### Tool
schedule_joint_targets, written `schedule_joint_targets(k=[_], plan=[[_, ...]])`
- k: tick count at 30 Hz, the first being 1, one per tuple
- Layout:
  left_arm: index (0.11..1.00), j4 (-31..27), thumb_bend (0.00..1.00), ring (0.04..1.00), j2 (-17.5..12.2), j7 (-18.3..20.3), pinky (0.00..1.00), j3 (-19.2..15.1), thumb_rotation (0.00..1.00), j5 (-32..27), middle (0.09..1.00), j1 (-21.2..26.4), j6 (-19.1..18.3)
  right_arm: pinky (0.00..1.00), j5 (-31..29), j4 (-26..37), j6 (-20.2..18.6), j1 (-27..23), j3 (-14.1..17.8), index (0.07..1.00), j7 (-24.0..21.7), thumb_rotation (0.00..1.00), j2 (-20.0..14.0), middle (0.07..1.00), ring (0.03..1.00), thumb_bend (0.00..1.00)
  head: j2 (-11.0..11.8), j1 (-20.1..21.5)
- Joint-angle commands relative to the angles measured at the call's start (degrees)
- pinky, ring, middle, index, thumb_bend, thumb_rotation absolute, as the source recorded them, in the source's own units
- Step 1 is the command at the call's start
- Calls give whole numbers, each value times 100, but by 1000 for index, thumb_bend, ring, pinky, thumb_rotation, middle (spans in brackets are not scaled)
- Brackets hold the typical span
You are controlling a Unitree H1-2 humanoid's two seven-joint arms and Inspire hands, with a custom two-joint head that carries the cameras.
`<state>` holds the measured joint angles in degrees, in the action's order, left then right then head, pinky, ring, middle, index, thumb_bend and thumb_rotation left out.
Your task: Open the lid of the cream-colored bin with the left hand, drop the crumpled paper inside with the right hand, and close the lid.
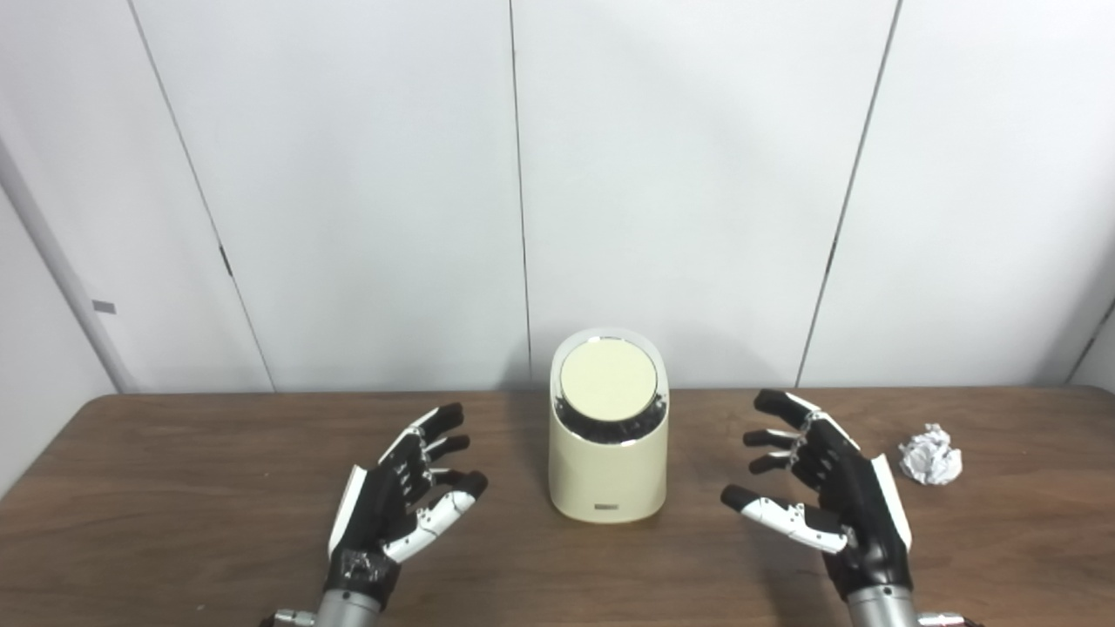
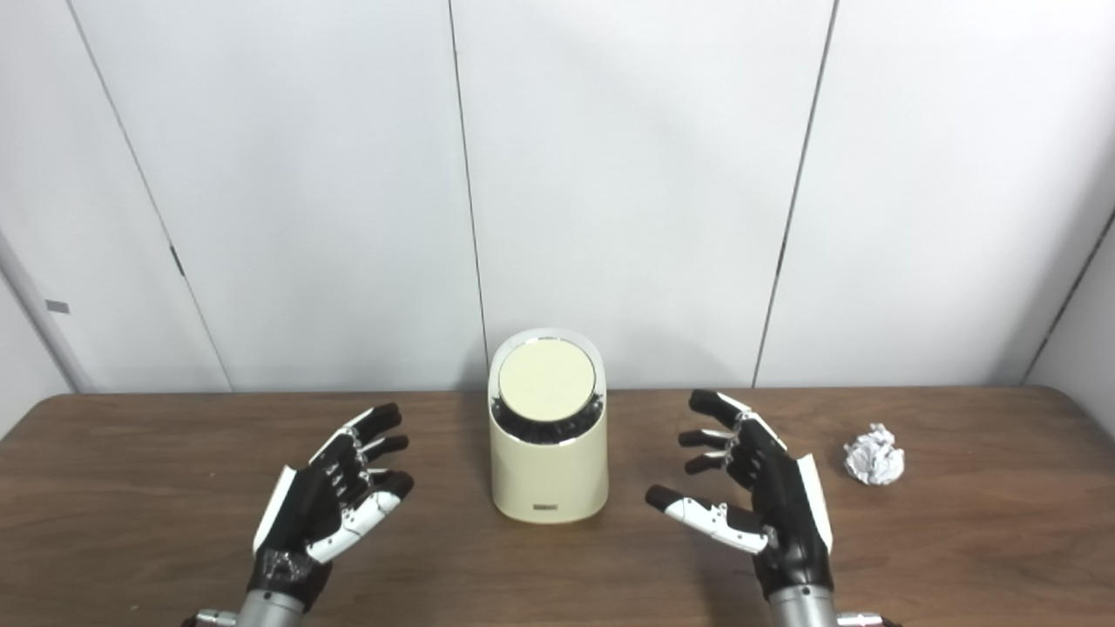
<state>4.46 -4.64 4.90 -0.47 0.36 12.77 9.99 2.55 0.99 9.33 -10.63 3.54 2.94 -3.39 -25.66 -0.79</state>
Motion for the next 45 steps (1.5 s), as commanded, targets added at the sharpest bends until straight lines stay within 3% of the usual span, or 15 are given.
schedule_joint_targets(k=[1, 4, 8, 16, 21, 33, 38, 41, 45], plan=[[937, -261, 754, 876, 20, -118, 779, 48, 421, 206, 904, 343, -63, 499, -45, 43, 165, -209, 10, 743, -22, 189, -45, 776, 630, 792, 26, -18], [973, -357, 777, 927, 25, -180, 868, 100, 475, 431, 941, 532, -355, 492, -12, 15, 176, -218, 10, 739, -1, 180, -36, 773, 626, 788, 40, -7], [999, -462, 773, 984, -17, -141, 981, 177, 459, 567, 971, 785, -621, 490, -19, -2, 162, -230, 4, 735, 5, 158, -13, 773, 627, 780, 51, 0], [977, -310, 810, 963, 21, -299, 934, 258, 401, 888, 951, 1538, -900, 488, -2, 7, 76, -244, -34, 729, 4, 135, 25, 785, 641, 771, 79, 11], [968, -332, 817, 955, 22, -308, 851, 368, 358, 1120, 940, 1892, -1155, 479, 52, 88, -25, -245, -56, 728, 27, 142, 57, 792, 643, 767, 80, 21], [980, -315, 862, 985, 18, -402, 974, 591, 293, 1712, 963, 2263, -1594, 480, 118, 113, -109, -275, -79, 732, 100, 128, 144, 800, 645, 765, 92, 91], [972, -196, 877, 974, -101, -397, 947, 763, 275, 2091, 959, 2366, -1560, 471, 159, 134, -95, -289, -95, 728, 158, 133, 195, 795, 626, 761, 84, 139], [978, 84, 890, 972, -197, -523, 945, 875, 280, 2333, 961, 2500, -1340, 473, 186, 98, -51, -312, -83, 726, 201, 144, 213, 790, 618, 767, 91, 157], [978, 303, 910, 939, -304, -614, 817, 1023, 260, 2655, 958, 2667, -1255, 478, 190, -21, 74, -354, -55, 723, 241, 147, 221, 786, 605, 769, 104, 182]])
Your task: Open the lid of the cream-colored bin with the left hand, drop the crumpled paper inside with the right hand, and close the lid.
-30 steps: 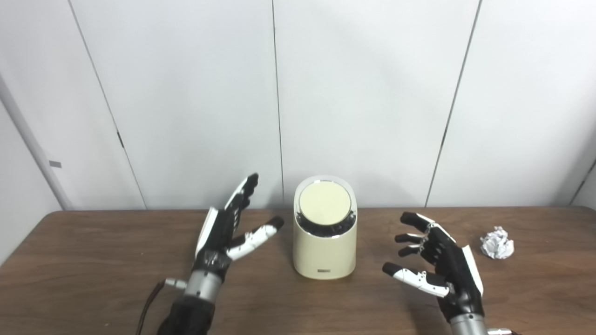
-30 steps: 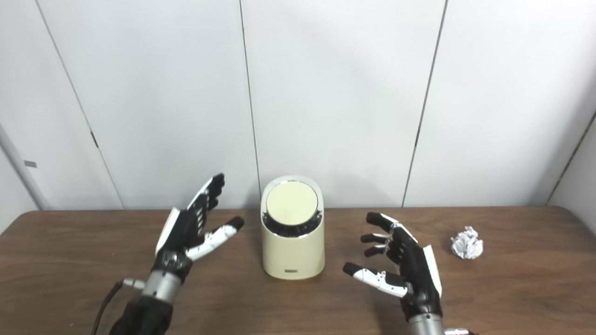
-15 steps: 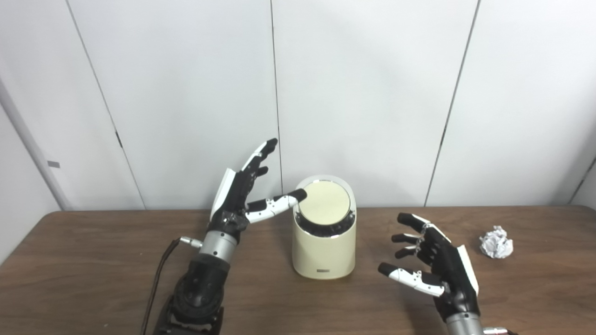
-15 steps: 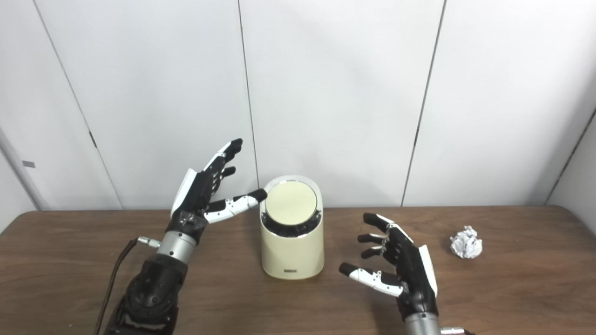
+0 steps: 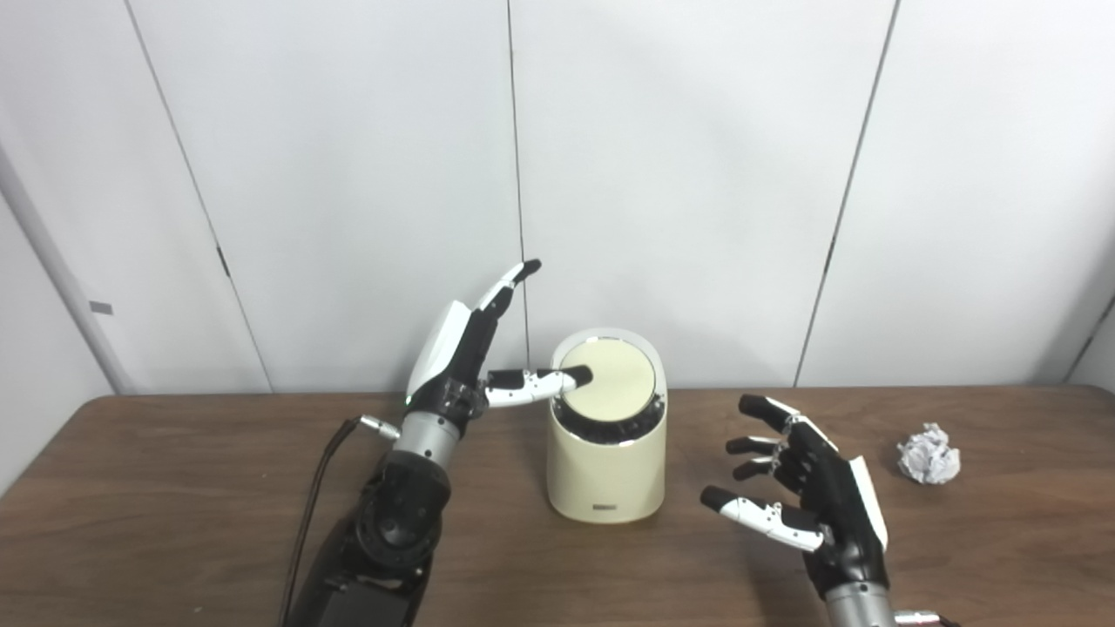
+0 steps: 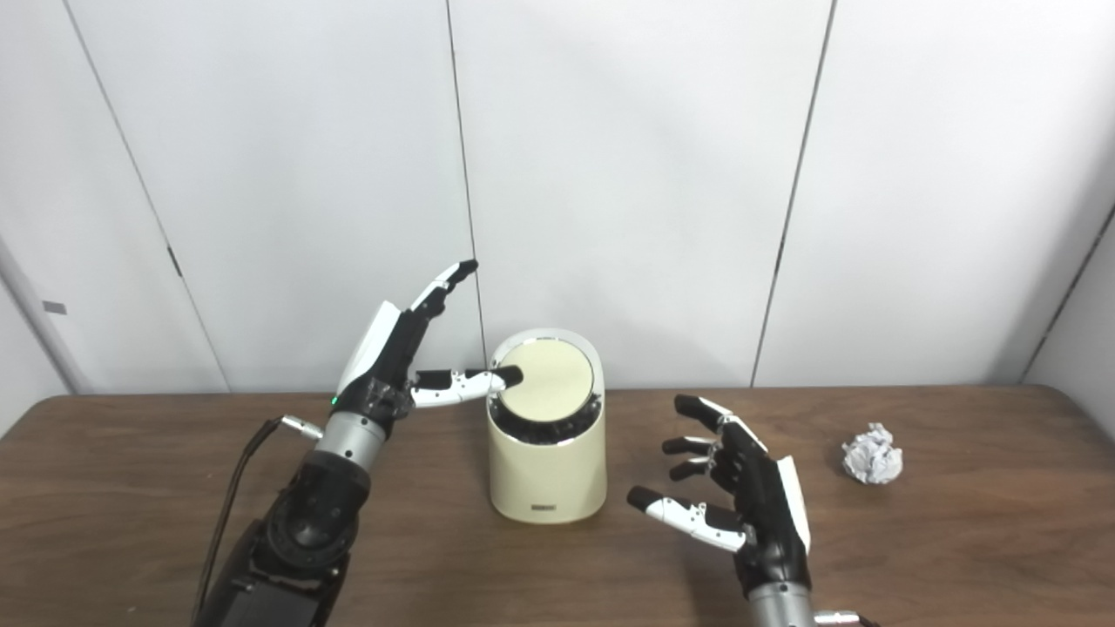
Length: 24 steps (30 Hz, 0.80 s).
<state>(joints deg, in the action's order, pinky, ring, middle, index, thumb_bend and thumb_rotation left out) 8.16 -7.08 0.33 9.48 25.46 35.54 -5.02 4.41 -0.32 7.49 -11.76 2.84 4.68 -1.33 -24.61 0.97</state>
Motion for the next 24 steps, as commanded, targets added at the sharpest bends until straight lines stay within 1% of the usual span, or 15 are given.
schedule_joint_targets(k=[1, 3, 5, 10, 13, 16, 21, 24], plan=[[978, -23, 913, 938, -76, -162, 812, 53, 255, 185, 958, 434, 262, 477, 15, 102, 273, -248, 16, 721, 77, 144, 20, 783, 603, 770, 3, 10], [979, 40, 921, 952, -108, -143, 831, 107, 243, 265, 963, 507, 270, 481, -2, 119, 260, -250, 11, 721, 73, 124, 34, 777, 601, 764, 10, 14], [988, 114, 925, 968, -136, -111, 828, 157, 239, 324, 974, 587, 281, 478, -24, 120, 263, -252, -5, 721, 64, 111, 42, 776, 605, 759, 17, 21], [988, 290, 968, 965, -181, -81, 810, 261, 215, 475, 991, 760, 305, 471, -60, 139, 250, -238, -32, 727, 38, 131, 68, 789, 616, 757, 32, 57], [987, 341, 980, 973, -186, -95, 823, 308, 213, 540, 993, 802, 306, 470, -24, 172, 224, -237, -48, 727, 60, 143, 87, 788, 620, 765, 31, 90], [994, 398, 978, 995, -199, -108, 840, 388, 220, 671, 1000, 858, 312, 465, 38, 171, 237, -252, -68, 728, 88, 125, 97, 777, 609, 763, 33, 93], [998, 514, 985, 953, -197, -133, 802, 514, 233, 849, 980, 953, 342, 444, 23, 179, 257, -259, -92, 729, 66, 111, 104, 777, 598, 764, 17, 105], [1000, 515, 987, 959, -205, -95, 811, 585, 246, 943, 978, 980, 309, 438, 42, 164, 277, -263, -101, 729, 73, 115, 93, 778, 597, 765, 7, 105]])
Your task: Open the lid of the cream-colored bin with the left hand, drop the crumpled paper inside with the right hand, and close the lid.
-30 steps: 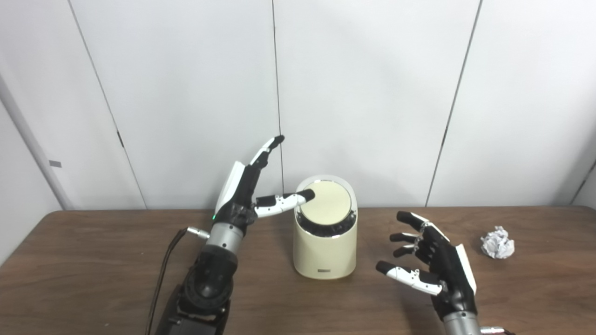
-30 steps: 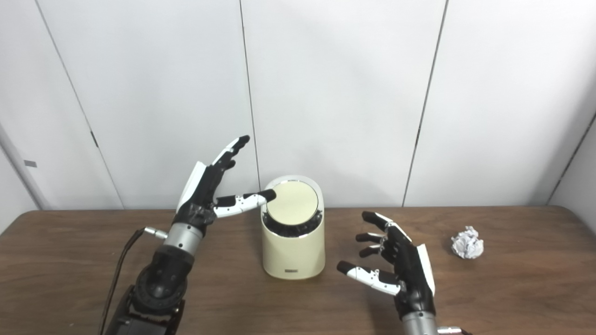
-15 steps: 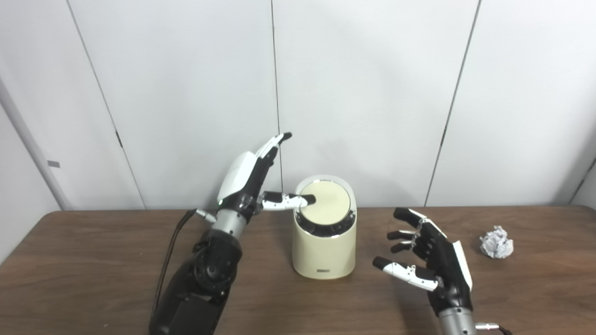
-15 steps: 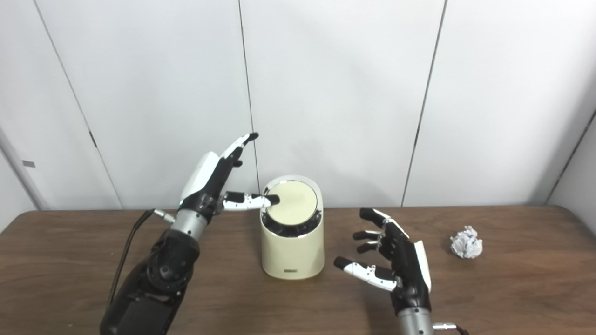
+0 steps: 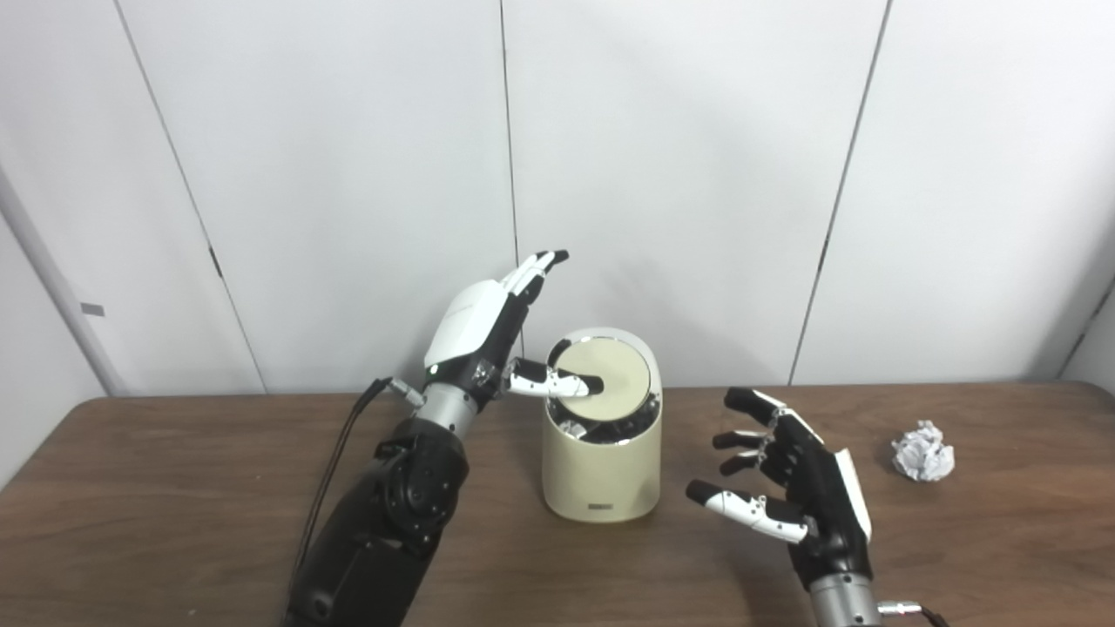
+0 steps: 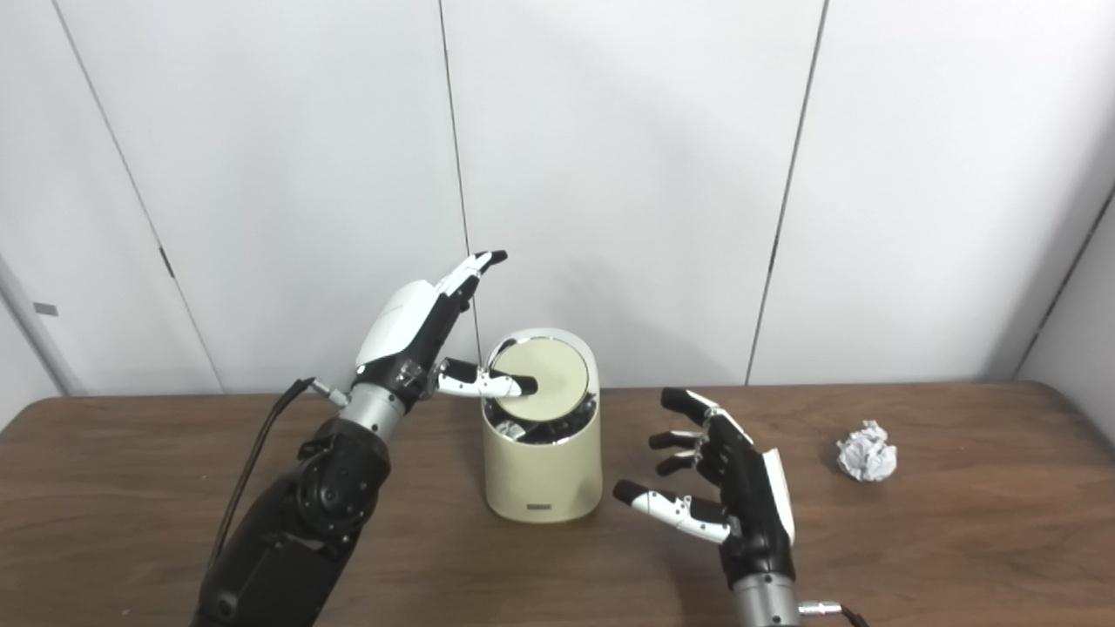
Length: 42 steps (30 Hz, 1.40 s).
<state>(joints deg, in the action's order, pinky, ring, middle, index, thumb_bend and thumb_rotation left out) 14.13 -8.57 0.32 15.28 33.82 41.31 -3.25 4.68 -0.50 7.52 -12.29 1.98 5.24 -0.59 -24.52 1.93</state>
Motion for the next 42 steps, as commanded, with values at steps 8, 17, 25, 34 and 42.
schedule_joint_targets(k=[8, 17, 25, 34, 42], plan=[[1000, -149, 1000, 977, -43, 29, 862, 119, 253, 284, 977, 389, -45, 446, 35, 239, 222, -195, -17, 724, 65, 114, 72, 777, 595, 770, -6, 25], [1000, -166, 995, 966, -28, 116, 871, 231, 209, 428, 979, 333, -227, 457, 80, 335, 178, -162, -25, 727, 91, 107, 115, 779, 594, 750, -65, 43], [1000, -49, 981, 951, -60, -87, 843, 549, 192, 1165, 968, 323, -323, 459, 65, 428, 111, -138, -27, 726, 69, 113, 123, 780, 594, 758, -99, 29], [1000, 145, 999, 959, -52, -184, 858, 802, 155, 1607, 966, 321, -353, 460, 65, 513, 61, -118, -44, 724, 54, 112, 129, 780, 595, 757, -150, 38], [1000, 296, 1000, 926, -267, -278, 754, 1419, 112, 2670, 978, 441, -601, 468, 64, 636, -18, -80, -57, 728, 35, 94, 141, 783, 602, 742, -227, 31]])
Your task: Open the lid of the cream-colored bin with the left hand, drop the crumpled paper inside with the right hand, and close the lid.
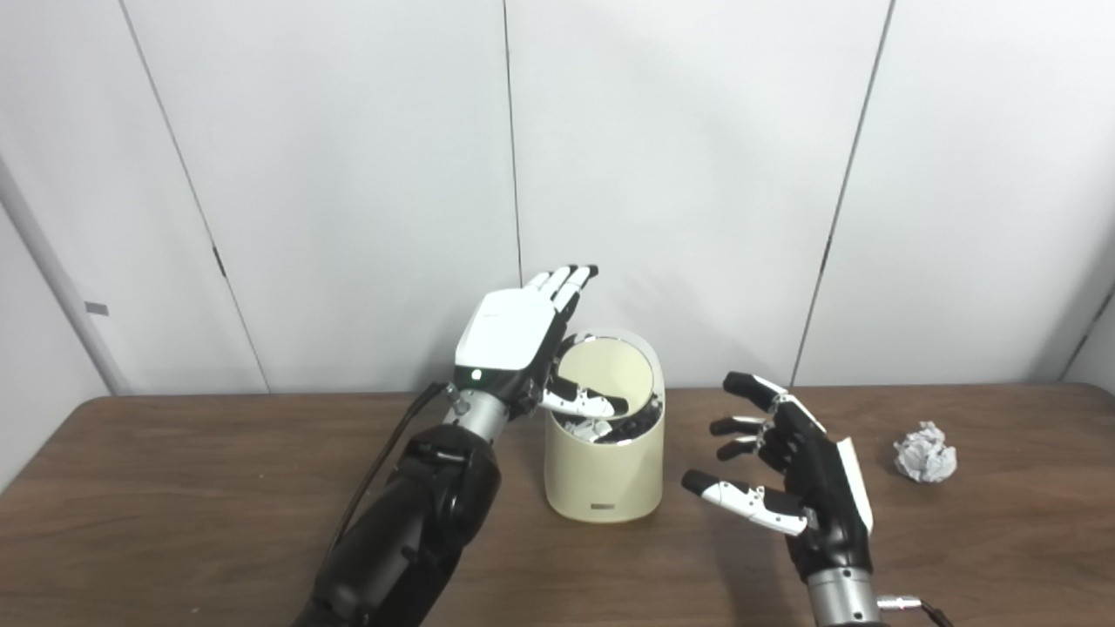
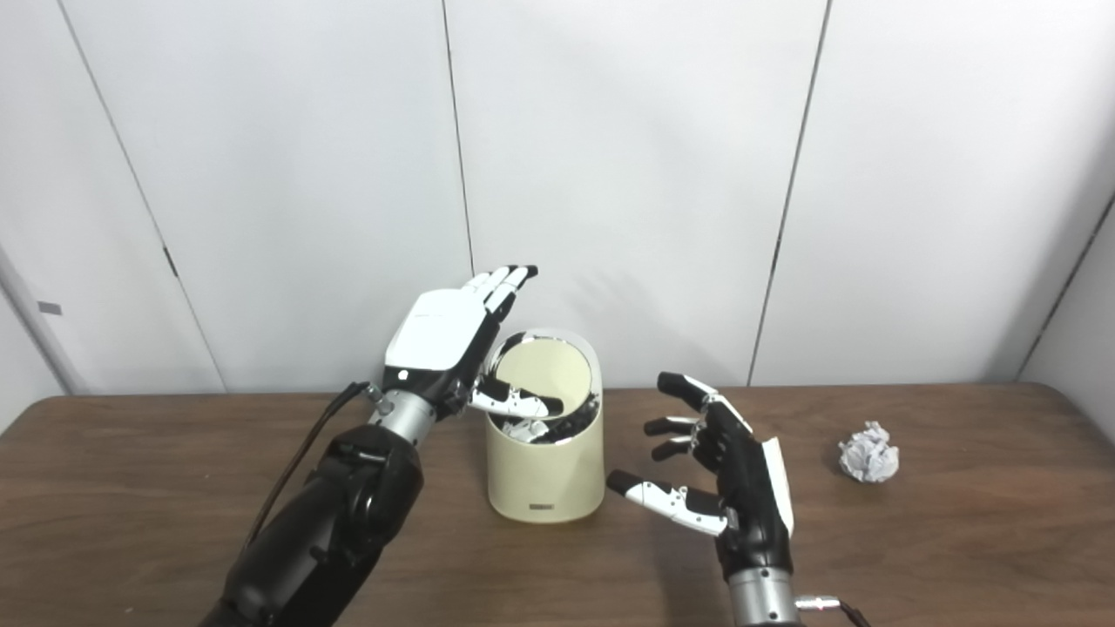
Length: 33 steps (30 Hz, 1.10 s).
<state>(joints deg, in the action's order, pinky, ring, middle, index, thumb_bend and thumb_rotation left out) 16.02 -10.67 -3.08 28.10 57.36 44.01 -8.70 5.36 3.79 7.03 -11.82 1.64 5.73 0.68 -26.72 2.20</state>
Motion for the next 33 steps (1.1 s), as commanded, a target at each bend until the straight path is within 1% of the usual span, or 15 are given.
schedule_joint_targets(k=[1, 4, 6, 9, 16, 22, 28, 30, 33], plan=[[1000, 122, 1000, 935, -83, 86, 761, 202, 94, 429, 988, 183, -97, 467, -10, 212, 24, -126, -21, 728, -17, 102, 14, 783, 602, 743, -7, 4], [1000, 161, 1000, 949, -168, 205, 772, 392, 44, 700, 999, 225, -182, 468, -19, 238, -22, -120, -18, 729, -22, 114, 15, 785, 603, 747, -19, -4], [995, 176, 1000, 945, -208, 321, 786, 469, 71, 796, 989, 236, -221, 468, -13, 243, -25, -120, -21, 730, -29, 104, 5, 788, 605, 739, -22, -5], [981, 203, 1000, 936, -238, 394, 798, 519, 92, 872, 977, 232, -250, 469, 3, 243, -39, -124, -21, 729, -28, 101, 3, 787, 607, 736, -19, -13], [980, 160, 1000, 927, -293, 460, 788, 520, 91, 858, 971, 210, -229, 470, -16, 216, -32, -129, -19, 728, -42, 97, 1, 780, 601, 743, -15, -29], [990, 104, 1000, 931, -321, 515, 793, 498, 120, 838, 977, 230, -215, 467, -48, 158, 3, -144, -14, 726, -55, 111, -6, 779, 597, 756, 4, -42], [991, -2, 1000, 934, -331, 551, 798, 405, 119, 747, 976, 232, -180, 462, -51, 122, 40, -151, -8, 725, -45, 107, 9, 777, 598, 755, 10, -42], [994, -16, 1000, 937, -314, 461, 795, 344, 129, 743, 977, 227, -183, 459, -46, 114, 31, -154, -5, 723, -39, 110, 11, 779, 600, 755, 29, -42], [987, -18, 1000, 923, -206, 21, 773, 59, 127, 508, 964, 206, -139, 462, 3, 125, 17, -143, -10, 724, -21, 125, 9, 781, 598, 755, 31, -45]])
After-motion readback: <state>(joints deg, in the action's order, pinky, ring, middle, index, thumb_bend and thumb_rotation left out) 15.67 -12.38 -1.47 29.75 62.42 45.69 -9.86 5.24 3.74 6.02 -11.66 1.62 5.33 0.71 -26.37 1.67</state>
